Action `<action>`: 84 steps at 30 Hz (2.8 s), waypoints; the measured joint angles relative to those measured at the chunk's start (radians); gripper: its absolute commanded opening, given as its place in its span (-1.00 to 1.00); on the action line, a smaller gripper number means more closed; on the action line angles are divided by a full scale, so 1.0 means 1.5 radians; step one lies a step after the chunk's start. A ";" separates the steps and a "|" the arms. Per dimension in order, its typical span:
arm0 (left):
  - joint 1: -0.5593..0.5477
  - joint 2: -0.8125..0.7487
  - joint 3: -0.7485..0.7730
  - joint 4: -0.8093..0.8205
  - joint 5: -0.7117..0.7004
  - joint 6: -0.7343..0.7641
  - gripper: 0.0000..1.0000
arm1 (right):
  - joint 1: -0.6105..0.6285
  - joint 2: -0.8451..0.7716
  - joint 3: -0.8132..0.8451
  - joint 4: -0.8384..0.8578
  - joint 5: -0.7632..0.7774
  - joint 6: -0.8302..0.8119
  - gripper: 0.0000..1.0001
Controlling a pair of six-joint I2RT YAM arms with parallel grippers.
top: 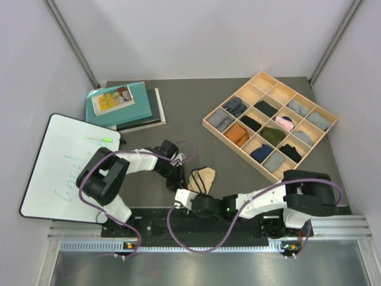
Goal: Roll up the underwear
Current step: Fold the underwear at the center of the board.
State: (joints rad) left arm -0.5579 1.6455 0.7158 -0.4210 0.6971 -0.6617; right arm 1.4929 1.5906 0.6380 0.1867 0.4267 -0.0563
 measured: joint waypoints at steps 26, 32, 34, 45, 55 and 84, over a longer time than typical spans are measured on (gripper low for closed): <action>0.018 -0.144 -0.039 0.034 -0.097 -0.013 0.23 | -0.208 -0.026 0.032 -0.066 -0.343 0.104 -1.00; 0.012 -0.294 -0.127 0.121 -0.184 -0.048 0.33 | -0.314 -0.021 0.032 -0.070 -0.520 0.170 -1.00; 0.001 -0.330 -0.151 0.158 -0.205 -0.051 0.33 | -0.343 -0.008 0.034 -0.069 -0.568 0.191 -1.00; -0.101 -0.367 -0.251 0.402 -0.266 -0.040 0.33 | -0.445 0.081 0.066 -0.074 -0.755 0.274 -1.00; -0.116 -0.284 -0.320 0.578 -0.235 -0.036 0.24 | -0.505 0.154 0.087 -0.065 -0.871 0.325 -1.00; -0.127 -0.199 -0.240 0.493 -0.279 -0.039 -1.00 | -0.575 0.001 0.031 -0.106 -0.825 0.337 0.74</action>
State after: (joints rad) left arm -0.7490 1.3476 0.3561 0.3187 0.2787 -0.7197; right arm 0.6312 1.5917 0.6849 0.0273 -0.8112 0.4488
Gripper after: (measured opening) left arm 0.055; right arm 0.848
